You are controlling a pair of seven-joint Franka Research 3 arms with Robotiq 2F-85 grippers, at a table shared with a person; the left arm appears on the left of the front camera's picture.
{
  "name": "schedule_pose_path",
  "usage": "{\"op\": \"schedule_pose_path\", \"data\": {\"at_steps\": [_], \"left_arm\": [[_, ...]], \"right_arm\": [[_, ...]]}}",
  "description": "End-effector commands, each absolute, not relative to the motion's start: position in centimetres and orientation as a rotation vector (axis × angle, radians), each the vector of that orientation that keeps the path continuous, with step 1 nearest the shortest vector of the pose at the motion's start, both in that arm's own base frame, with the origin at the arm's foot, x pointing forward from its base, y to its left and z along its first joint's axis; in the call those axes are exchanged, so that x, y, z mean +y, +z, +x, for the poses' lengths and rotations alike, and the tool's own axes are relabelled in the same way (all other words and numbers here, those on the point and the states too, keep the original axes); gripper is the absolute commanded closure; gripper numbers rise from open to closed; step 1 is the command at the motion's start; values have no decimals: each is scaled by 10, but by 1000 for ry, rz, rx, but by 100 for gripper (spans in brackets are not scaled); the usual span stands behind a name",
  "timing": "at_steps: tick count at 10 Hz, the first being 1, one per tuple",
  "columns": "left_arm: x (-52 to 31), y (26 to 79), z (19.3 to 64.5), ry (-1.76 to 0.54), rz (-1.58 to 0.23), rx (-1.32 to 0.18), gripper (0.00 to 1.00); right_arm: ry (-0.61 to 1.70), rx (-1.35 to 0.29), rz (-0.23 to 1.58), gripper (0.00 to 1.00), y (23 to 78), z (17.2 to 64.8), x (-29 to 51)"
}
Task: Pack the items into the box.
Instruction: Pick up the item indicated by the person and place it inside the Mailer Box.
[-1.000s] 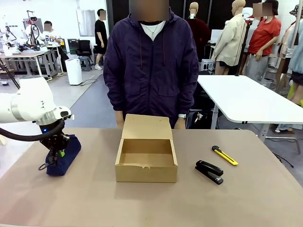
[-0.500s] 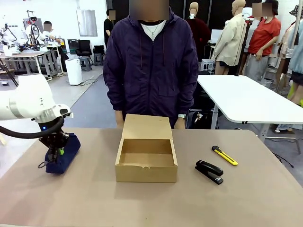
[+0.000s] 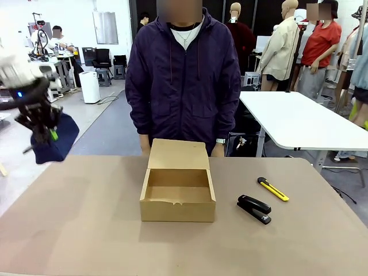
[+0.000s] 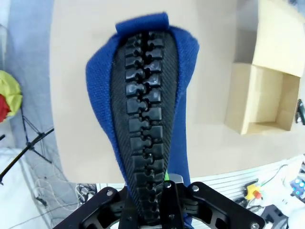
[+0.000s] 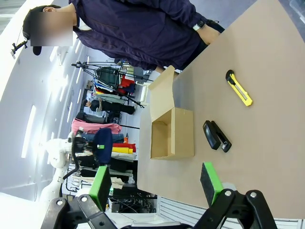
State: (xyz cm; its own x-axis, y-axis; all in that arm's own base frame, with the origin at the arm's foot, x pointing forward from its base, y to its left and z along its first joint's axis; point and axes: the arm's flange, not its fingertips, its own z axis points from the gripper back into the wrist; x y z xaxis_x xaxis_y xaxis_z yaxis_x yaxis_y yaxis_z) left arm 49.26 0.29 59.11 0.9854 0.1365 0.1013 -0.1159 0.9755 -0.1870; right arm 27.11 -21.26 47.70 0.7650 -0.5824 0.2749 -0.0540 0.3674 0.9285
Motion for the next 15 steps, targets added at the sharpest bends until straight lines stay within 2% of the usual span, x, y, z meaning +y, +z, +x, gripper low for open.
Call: {"op": "schedule_pose_path", "data": {"at_steps": [1, 2, 6, 9, 11, 13, 15], "left_arm": [[6, 579, 487, 160, -124, -97, 100], [3, 591, 493, 128, -182, -114, 100], [2, 591, 491, 137, -169, -105, 100], [-87, 624, 549, -630, -26, -404, 100], [-168, 632, 573, -1051, -47, -568, 100], [-237, 620, 580, -1383, -119, -625, 100], [-296, 601, 584, -1710, -198, -585, 100]], "right_arm": [[-360, -677, 1177, 0, 480, 274, -213], [-360, -677, 1177, 0, 480, 274, -213], [-360, -677, 1177, 0, 480, 274, -213], [-360, -677, 1177, 0, 480, 274, -213], [-360, -677, 1177, 0, 480, 274, -213], [-360, -677, 1177, 0, 480, 274, -213], [-360, -677, 1177, 0, 480, 274, -213]]}}
